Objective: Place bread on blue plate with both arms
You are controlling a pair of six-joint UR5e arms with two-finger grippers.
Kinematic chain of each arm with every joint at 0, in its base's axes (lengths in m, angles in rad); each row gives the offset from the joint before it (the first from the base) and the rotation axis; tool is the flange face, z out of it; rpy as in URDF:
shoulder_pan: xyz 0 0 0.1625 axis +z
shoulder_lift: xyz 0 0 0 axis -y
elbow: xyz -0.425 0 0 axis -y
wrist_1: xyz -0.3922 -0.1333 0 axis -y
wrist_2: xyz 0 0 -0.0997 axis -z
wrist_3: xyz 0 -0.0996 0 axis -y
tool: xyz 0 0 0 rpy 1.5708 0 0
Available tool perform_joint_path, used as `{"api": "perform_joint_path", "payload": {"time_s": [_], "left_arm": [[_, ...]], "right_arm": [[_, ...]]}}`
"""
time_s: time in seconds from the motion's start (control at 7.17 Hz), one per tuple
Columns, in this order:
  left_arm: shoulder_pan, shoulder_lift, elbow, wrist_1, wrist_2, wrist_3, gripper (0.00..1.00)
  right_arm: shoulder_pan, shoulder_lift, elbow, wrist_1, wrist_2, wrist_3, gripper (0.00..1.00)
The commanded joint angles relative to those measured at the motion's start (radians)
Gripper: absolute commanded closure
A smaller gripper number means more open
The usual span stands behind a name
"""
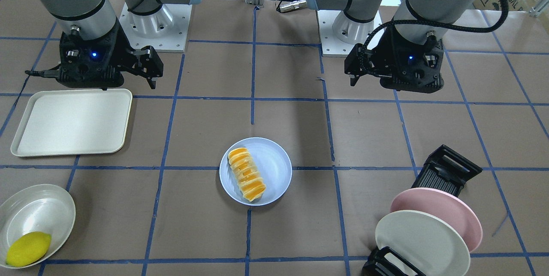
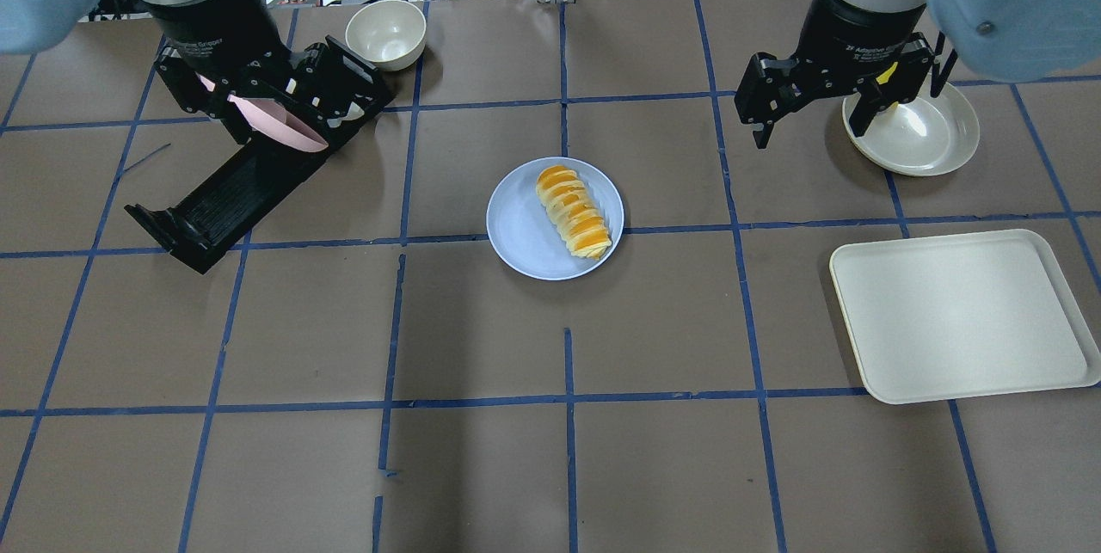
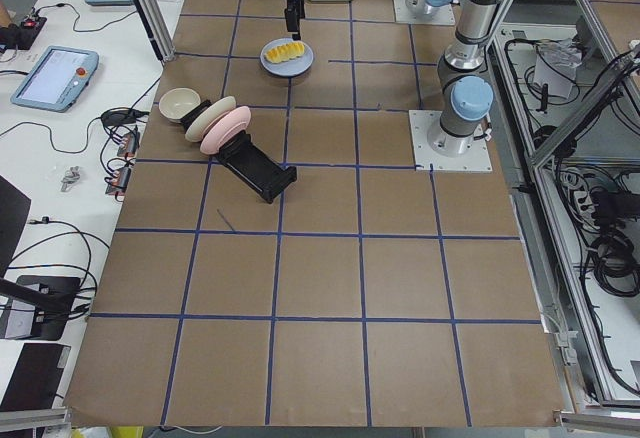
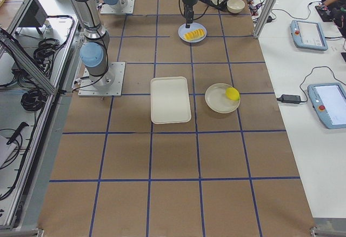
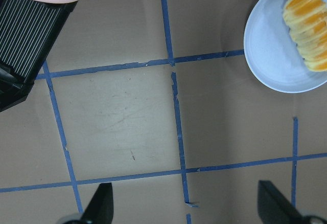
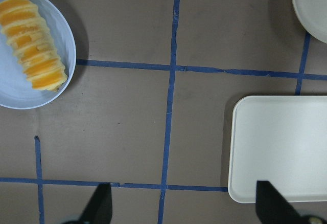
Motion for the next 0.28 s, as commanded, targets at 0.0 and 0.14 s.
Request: {"api": "perform_joint_path", "payload": {"time_s": [0.0,0.14], "left_arm": [[-0.001,0.000,0.000,0.000,0.000,0.000,0.00],[0.001,-0.002,0.000,0.000,0.000,0.000,0.00]], "right_arm": [[0.000,0.000,0.001,-0.001,0.001,0.002,0.00],[0.000,0.000,0.004,-0.001,0.001,0.002,0.00]]}}
